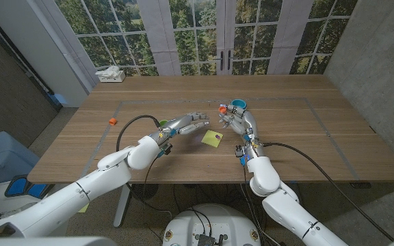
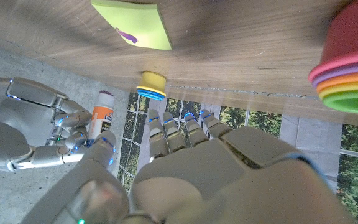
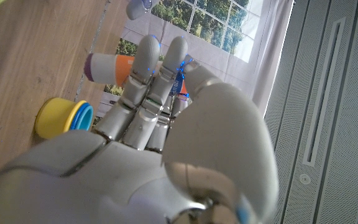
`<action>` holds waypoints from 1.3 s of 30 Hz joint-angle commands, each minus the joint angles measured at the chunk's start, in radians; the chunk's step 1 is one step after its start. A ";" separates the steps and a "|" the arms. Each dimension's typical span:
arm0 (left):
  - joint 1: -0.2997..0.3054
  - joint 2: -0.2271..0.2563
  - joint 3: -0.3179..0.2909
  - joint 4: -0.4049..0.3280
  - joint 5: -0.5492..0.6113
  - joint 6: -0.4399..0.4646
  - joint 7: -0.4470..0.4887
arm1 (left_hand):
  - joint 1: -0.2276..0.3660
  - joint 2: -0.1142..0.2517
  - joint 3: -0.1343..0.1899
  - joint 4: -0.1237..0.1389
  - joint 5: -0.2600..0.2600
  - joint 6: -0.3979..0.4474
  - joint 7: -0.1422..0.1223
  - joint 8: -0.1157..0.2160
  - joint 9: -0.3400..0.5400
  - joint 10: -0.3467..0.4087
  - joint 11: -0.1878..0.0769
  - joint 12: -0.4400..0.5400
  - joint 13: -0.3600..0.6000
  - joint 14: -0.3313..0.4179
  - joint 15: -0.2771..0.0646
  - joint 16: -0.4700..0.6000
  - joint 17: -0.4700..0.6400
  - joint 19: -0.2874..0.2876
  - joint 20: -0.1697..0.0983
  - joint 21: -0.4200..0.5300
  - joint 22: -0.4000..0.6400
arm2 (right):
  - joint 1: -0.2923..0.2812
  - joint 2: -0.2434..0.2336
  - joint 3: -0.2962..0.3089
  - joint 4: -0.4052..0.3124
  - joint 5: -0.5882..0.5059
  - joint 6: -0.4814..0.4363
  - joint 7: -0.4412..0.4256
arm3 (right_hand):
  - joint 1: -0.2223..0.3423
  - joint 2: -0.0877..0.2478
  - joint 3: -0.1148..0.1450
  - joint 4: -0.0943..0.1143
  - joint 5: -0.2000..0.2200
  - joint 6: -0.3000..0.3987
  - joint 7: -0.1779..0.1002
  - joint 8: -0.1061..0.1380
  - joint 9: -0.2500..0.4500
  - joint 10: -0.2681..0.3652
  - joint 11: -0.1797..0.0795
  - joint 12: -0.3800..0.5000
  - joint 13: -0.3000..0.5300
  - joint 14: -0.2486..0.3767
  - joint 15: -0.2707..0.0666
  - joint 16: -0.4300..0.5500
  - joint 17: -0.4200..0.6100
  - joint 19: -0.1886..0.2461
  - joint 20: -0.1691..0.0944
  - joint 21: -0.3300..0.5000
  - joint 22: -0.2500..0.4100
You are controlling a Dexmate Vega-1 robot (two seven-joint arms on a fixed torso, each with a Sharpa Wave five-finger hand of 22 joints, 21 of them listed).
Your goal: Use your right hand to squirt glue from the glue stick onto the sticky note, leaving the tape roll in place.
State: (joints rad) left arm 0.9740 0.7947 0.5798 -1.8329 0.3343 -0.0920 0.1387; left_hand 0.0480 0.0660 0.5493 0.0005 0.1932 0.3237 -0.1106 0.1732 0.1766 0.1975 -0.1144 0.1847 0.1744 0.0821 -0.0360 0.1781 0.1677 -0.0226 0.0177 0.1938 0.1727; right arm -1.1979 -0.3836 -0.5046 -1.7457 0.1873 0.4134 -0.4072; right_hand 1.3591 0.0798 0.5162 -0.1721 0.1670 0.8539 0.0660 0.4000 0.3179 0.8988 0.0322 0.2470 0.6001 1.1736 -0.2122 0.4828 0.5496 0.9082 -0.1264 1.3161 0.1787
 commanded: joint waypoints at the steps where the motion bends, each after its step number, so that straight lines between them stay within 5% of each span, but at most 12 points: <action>1: 0.045 -0.032 -0.044 0.012 -0.134 -0.016 0.037 | 0.008 0.005 0.004 -0.009 -0.004 -0.021 -0.007 -0.006 -0.001 -0.022 0.000 -0.006 0.004 -0.013 -0.027 -0.006 0.001 -0.001 0.002 -0.001 0.001 | -0.002 -0.007 0.014 -0.007 -0.092 -0.016 -0.050 | -0.001 0.012 0.016 0.007 0.004 0.165 -0.046 0.003 0.000 0.126 -0.060 0.003 0.004 -0.003 -0.001 0.000 0.005 -0.001 -0.099 -0.007 0.003; 7: 0.070 -0.046 -0.067 0.013 -0.219 -0.022 0.046 | 0.005 0.005 0.007 -0.018 -0.005 -0.061 -0.024 -0.007 -0.003 -0.055 0.006 -0.009 0.004 -0.036 -0.027 -0.009 0.002 -0.010 0.003 -0.004 0.001 | 0.005 -0.006 0.017 0.006 -0.129 -0.019 -0.074 | -0.001 0.013 0.018 0.007 0.004 0.166 -0.048 0.002 0.000 0.124 -0.061 0.001 0.005 -0.004 -0.002 -0.002 0.006 -0.002 -0.099 -0.007 0.003; 28: 0.115 -0.079 -0.133 0.045 -0.433 -0.086 0.070 | -0.006 0.017 0.018 -0.037 -0.001 -0.213 -0.017 -0.007 -0.006 -0.193 -0.010 -0.015 0.001 -0.117 -0.052 -0.010 0.003 -0.015 -0.009 -0.002 0.002 | 0.058 -0.004 0.008 0.055 -0.218 -0.063 -0.123 | -0.004 0.014 0.018 0.008 0.003 0.166 -0.050 0.001 -0.001 0.122 -0.062 -0.002 0.008 -0.004 -0.002 -0.004 0.010 -0.006 -0.098 -0.007 0.004; 39: 0.119 -0.106 -0.155 0.081 -0.509 -0.162 0.064 | -0.011 0.027 0.023 -0.038 0.001 -0.243 -0.010 -0.003 -0.007 -0.219 -0.004 -0.008 0.000 -0.138 -0.069 -0.007 0.003 -0.011 -0.080 -0.001 0.001 | 0.077 -0.010 -0.004 0.065 -0.315 -0.083 -0.186 | -0.005 0.013 0.019 0.007 0.003 0.165 -0.051 -0.001 -0.001 0.121 -0.061 -0.004 0.010 -0.005 -0.002 -0.006 0.012 -0.007 -0.098 -0.006 0.004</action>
State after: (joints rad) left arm 1.0853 0.7117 0.4479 -1.7825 -0.0912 -0.1865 0.2065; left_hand 0.0373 0.0767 0.5682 -0.0346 0.1885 0.0907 -0.1232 0.1656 0.1674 -0.0168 -0.1178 0.1733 0.1721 -0.0420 -0.0369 0.1733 0.1679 -0.0334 -0.0289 0.1937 0.1727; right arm -1.1431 -0.3894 -0.4982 -1.6957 -0.0434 0.3521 -0.5383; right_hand 1.3551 0.0770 0.5205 -0.1764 0.1666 0.8541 0.0661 0.3967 0.3136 0.8989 0.0322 0.2425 0.6060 1.1740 -0.2118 0.4759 0.5592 0.9069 -0.1249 1.3084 0.1787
